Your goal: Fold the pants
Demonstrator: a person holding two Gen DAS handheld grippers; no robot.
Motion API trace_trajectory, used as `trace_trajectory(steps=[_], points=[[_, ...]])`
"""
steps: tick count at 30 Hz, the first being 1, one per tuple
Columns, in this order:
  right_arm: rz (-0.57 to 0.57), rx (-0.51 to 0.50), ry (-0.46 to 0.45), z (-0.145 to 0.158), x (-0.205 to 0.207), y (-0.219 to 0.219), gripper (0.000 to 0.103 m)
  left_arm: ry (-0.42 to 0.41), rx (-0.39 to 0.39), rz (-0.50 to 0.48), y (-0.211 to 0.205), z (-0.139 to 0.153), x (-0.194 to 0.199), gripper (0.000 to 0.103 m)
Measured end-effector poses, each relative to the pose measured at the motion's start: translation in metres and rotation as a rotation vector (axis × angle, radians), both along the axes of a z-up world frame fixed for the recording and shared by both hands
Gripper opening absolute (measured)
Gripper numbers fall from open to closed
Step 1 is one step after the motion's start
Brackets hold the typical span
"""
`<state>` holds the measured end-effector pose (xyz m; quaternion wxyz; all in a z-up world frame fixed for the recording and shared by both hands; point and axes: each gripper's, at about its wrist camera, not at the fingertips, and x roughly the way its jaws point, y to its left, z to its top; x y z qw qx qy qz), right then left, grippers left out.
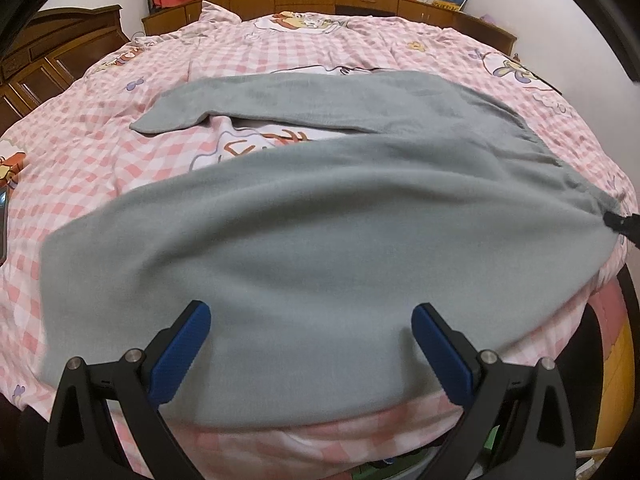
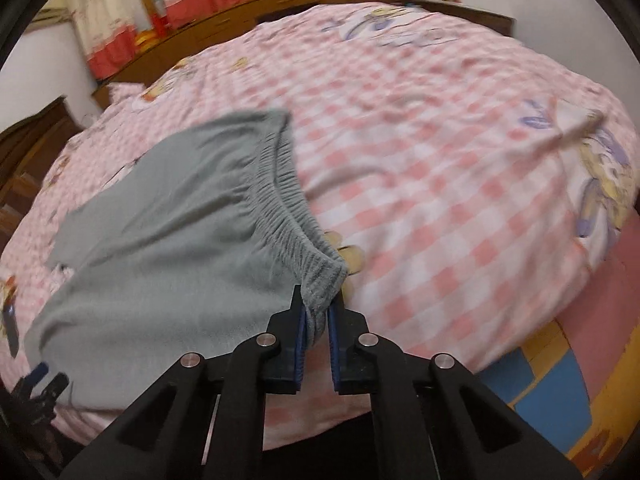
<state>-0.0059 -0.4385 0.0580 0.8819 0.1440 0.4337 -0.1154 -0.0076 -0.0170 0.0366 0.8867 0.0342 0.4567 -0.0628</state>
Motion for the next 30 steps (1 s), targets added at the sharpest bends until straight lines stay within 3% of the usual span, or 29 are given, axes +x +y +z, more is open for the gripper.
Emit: trace_trajectory(steps=[2, 4, 9, 14, 21, 26, 30], points=[[-0.050, -0.038, -0.003, 0.001, -0.007, -0.013, 0.009, -0.002, 0.001, 0.000, 0.001, -0.002, 0.000, 0.102], [-0.043, -0.001, 0.015, -0.007, -0.006, -0.022, 0.009, 0.011, -0.005, 0.006, 0.003, -0.006, 0.003, 0.102], [0.011, -0.125, 0.121, -0.033, 0.011, -0.008, 0.012, 0.045, -0.005, 0.019, 0.013, -0.014, 0.010, 0.102], [0.011, -0.197, 0.107, -0.015, 0.008, -0.003, 0.025, 0.031, -0.001, 0.038, 0.033, 0.002, 0.027, 0.102], [0.060, -0.201, 0.025, 0.033, 0.034, -0.006, 0.045, -0.020, 0.038, 0.132, 0.075, 0.032, 0.077, 0.102], [0.080, -0.168, 0.088, 0.036, 0.059, -0.012, 0.047, -0.045, 0.083, 0.228, 0.118, 0.042, 0.118, 0.102], [0.058, -0.122, 0.175, 0.021, 0.044, -0.030, 0.056, -0.034, 0.109, 0.276, 0.142, 0.035, 0.147, 0.102]])
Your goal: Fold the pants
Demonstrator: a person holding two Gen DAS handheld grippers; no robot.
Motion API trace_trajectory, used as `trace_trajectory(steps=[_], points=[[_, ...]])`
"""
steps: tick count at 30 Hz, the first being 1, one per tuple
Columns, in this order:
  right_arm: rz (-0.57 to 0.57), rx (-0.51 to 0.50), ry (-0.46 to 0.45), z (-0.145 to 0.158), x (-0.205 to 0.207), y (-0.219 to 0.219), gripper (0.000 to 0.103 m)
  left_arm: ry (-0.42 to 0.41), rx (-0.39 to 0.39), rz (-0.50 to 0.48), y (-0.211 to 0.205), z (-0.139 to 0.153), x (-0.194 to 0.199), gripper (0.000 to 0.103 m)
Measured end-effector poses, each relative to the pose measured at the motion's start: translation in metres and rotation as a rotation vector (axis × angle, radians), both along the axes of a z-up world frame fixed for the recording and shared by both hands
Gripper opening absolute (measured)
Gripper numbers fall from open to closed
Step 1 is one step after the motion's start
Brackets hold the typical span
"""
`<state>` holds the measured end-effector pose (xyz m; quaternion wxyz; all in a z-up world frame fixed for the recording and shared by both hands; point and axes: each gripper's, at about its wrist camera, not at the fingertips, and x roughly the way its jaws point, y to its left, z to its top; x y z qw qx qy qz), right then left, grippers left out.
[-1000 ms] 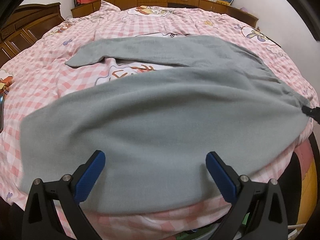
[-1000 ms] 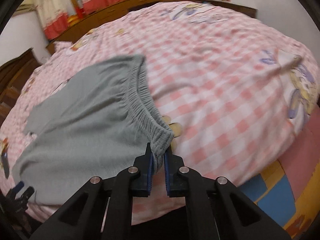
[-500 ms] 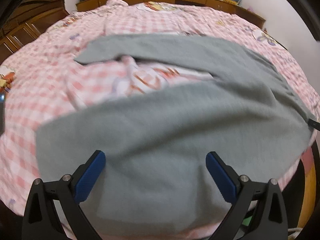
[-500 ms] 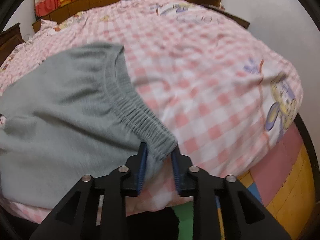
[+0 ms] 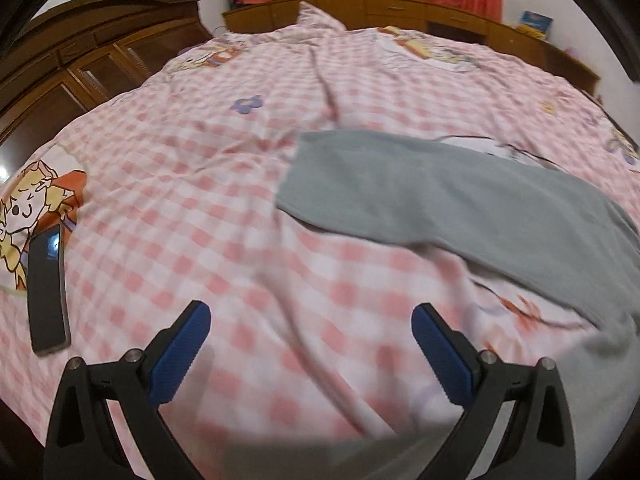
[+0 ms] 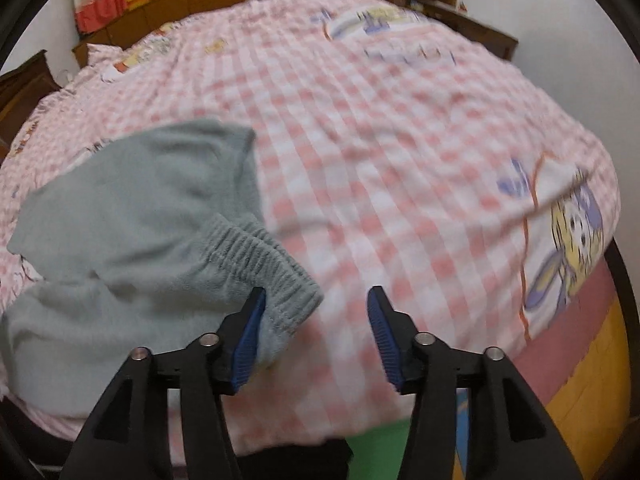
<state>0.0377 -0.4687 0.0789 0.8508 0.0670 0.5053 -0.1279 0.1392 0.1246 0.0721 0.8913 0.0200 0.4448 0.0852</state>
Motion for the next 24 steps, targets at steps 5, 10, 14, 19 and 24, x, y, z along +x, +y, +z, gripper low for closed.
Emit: trace_trajectory(steps=[5, 10, 14, 19, 24], points=[[-0.005, 0.042, 0.047, -0.023, -0.025, -0.007, 0.057, 0.009, -0.029, 0.028, 0.013, -0.009, 0.026, 0.102], [0.036, 0.020, -0.009, -0.017, -0.043, -0.003, 0.059, 0.032, -0.044, 0.029, 0.013, -0.019, 0.039, 0.102], [0.061, -0.005, -0.038, -0.006, -0.053, -0.001, 0.059, 0.029, -0.028, 0.004, 0.007, -0.020, 0.036, 0.102], [0.072, -0.040, -0.106, 0.016, -0.021, -0.001, 0.059, 0.036, -0.016, -0.019, 0.003, -0.017, 0.036, 0.102], [0.115, 0.014, -0.167, 0.017, 0.062, 0.009, 0.059, 0.007, -0.005, -0.005, 0.008, -0.009, 0.044, 0.102]])
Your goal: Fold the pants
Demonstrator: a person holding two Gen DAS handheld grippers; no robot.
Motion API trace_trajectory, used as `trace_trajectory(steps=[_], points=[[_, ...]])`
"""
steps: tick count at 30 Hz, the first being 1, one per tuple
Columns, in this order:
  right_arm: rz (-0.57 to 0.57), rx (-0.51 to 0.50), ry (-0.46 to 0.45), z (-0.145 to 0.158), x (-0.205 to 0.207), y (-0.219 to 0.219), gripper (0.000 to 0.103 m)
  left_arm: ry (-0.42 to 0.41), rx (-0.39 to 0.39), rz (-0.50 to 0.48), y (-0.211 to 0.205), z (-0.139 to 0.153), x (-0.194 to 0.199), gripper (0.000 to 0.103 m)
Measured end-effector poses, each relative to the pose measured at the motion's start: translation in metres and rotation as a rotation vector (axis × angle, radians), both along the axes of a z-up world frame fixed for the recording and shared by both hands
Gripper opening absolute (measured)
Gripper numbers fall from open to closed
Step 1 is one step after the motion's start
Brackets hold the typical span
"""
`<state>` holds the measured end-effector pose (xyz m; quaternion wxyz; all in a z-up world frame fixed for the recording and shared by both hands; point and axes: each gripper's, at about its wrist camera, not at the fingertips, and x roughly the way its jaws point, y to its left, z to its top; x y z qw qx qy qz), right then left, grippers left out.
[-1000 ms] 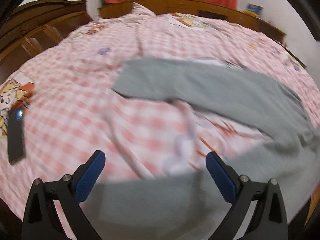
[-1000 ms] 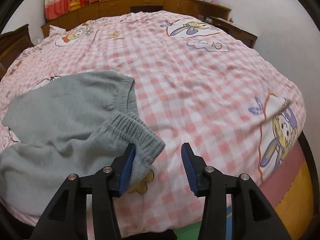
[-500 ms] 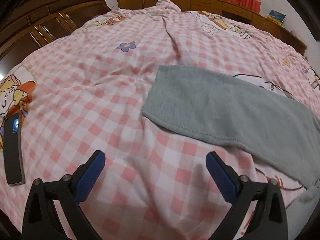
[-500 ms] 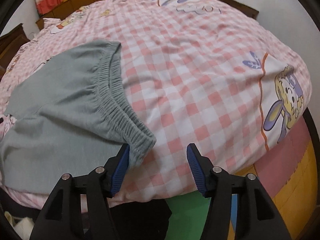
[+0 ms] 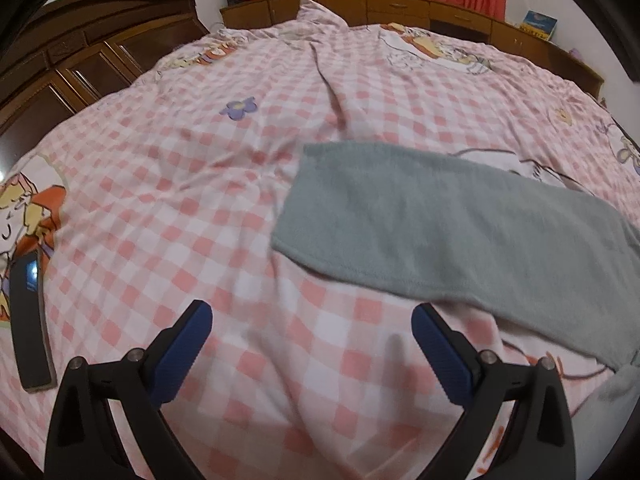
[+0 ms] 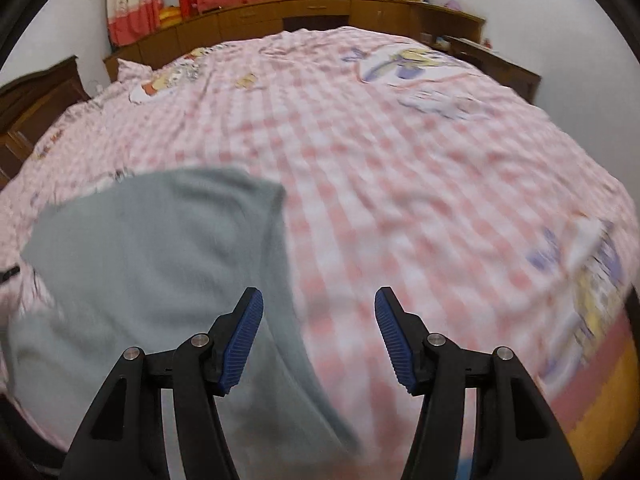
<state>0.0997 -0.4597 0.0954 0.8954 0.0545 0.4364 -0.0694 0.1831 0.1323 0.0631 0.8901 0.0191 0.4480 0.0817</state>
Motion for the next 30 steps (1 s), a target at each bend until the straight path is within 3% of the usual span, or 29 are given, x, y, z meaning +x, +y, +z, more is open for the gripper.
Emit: trace_trajectory(steps=[5, 9, 14, 15, 16, 17, 18, 20, 21, 25, 27, 30], points=[[0.018, 0.054, 0.042, -0.024, 0.082, 0.017, 0.059, -0.018, -0.040, 0.084, 0.023, 0.000, 0.018, 0.102], [0.054, 0.046, 0.066, -0.041, 0.124, 0.027, 0.059, -0.015, -0.117, 0.128, 0.040, -0.007, 0.034, 0.088], [0.052, 0.027, 0.107, -0.063, 0.149, 0.033, 0.059, -0.003, -0.186, 0.083, 0.038, -0.020, 0.048, 0.076], [0.043, 0.033, 0.113, -0.066, 0.151, 0.033, 0.059, 0.003, -0.195, 0.070, 0.035, -0.023, 0.050, 0.068], [0.036, 0.036, 0.111, -0.068, 0.152, 0.032, 0.059, 0.008, -0.197, 0.054, 0.032, -0.026, 0.052, 0.049], [0.031, 0.038, 0.107, -0.068, 0.153, 0.033, 0.059, 0.013, -0.181, 0.036, 0.028, -0.029, 0.053, 0.037], [0.030, 0.037, 0.104, -0.068, 0.154, 0.033, 0.049, 0.019, -0.162, 0.025, 0.024, -0.031, 0.053, 0.021], [0.049, 0.053, 0.087, -0.065, 0.154, 0.036, 0.026, 0.003, -0.141, 0.021, 0.022, -0.029, 0.049, 0.012], [0.051, 0.047, 0.087, -0.062, 0.156, 0.038, 0.025, -0.013, -0.133, 0.026, 0.023, -0.026, 0.047, 0.008], [0.042, -0.084, 0.020, -0.043, 0.160, 0.047, 0.024, -0.056, -0.131, 0.059, 0.034, -0.019, 0.041, 0.006], [0.015, -0.085, 0.002, -0.037, 0.166, 0.044, 0.024, -0.039, -0.107, 0.089, 0.042, -0.023, 0.042, 0.006], [-0.007, -0.091, 0.045, -0.050, 0.179, 0.042, 0.025, -0.006, -0.084, 0.150, 0.055, -0.031, 0.040, 0.005]])
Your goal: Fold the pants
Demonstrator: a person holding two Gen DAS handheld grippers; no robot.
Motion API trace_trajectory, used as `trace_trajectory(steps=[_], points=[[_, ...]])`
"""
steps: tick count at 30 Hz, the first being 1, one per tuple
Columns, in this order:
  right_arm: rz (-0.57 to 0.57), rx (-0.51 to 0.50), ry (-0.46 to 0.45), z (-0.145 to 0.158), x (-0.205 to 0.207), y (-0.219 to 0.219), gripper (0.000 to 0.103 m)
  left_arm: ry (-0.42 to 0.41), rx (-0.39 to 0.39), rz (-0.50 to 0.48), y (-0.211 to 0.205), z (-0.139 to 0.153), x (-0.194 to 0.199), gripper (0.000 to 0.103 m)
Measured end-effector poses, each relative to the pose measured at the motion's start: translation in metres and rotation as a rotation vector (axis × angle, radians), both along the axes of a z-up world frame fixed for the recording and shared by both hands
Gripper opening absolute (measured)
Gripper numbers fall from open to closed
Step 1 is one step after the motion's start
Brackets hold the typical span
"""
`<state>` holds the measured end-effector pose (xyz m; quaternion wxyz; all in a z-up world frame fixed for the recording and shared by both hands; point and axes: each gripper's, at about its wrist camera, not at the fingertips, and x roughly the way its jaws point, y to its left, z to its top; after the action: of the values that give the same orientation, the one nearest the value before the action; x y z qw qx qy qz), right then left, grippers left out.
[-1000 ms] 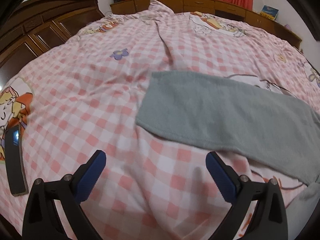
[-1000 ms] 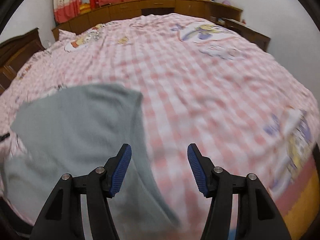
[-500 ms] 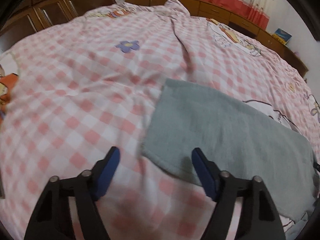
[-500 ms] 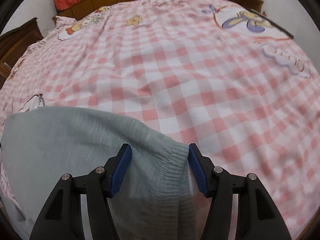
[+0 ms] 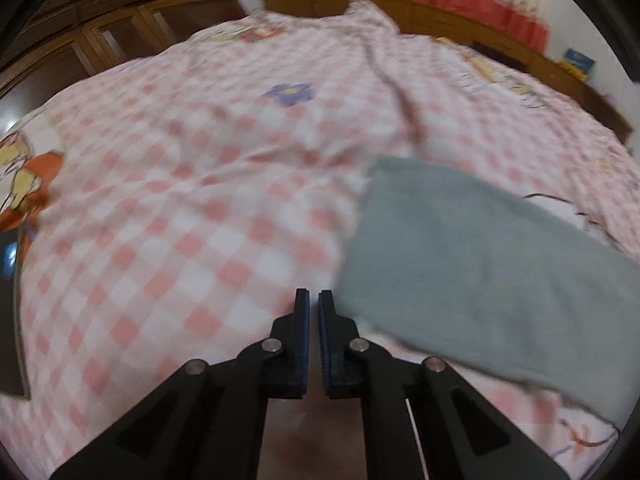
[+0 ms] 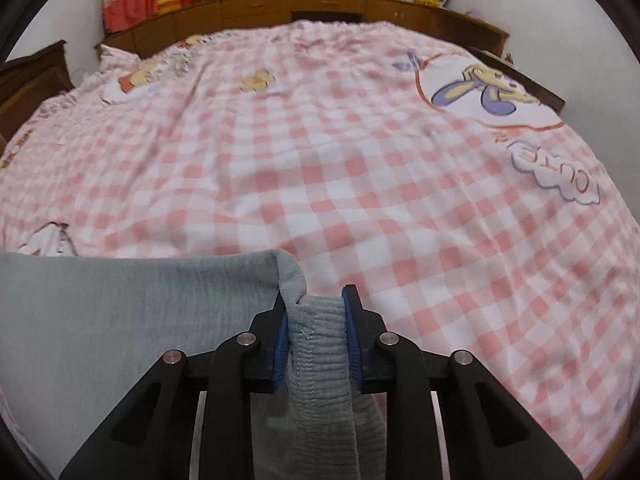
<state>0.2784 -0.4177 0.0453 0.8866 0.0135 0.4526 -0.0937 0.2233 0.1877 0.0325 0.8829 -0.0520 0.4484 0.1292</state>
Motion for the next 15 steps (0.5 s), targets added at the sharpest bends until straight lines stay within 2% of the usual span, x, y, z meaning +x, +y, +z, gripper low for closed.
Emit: trace_trajectory(steps=[2, 4, 5, 8, 9, 10, 12, 15], points=[[0.009, 0.000, 0.057, -0.016, 0.007, 0.002, 0.025, 0.013, -0.043, 0.010, 0.009, -0.001, -0.003, 0.005], [0.014, -0.033, 0.049, -0.022, 0.006, 0.006, 0.027, 0.004, -0.043, -0.019, 0.007, 0.004, -0.006, 0.006], [0.011, -0.049, 0.042, -0.020, 0.005, 0.008, 0.031, 0.000, -0.031, -0.040, 0.002, 0.008, -0.006, 0.007], [-0.005, -0.076, 0.045, -0.008, 0.000, 0.008, 0.034, -0.010, 0.021, -0.123, -0.022, 0.022, -0.004, 0.033], [-0.016, -0.079, 0.030, -0.002, -0.005, 0.008, 0.034, -0.022, 0.023, -0.147, -0.030, 0.025, -0.003, 0.048], [-0.022, -0.081, 0.010, 0.002, -0.008, 0.007, 0.034, -0.037, 0.018, -0.175, -0.040, 0.029, -0.002, 0.058], [-0.031, -0.088, -0.046, 0.019, -0.018, 0.004, 0.036, -0.062, -0.010, -0.236, -0.061, 0.034, 0.003, 0.064], [-0.042, -0.047, -0.078, 0.034, -0.030, -0.003, 0.037, -0.059, -0.047, -0.285, -0.084, 0.029, 0.018, 0.066]])
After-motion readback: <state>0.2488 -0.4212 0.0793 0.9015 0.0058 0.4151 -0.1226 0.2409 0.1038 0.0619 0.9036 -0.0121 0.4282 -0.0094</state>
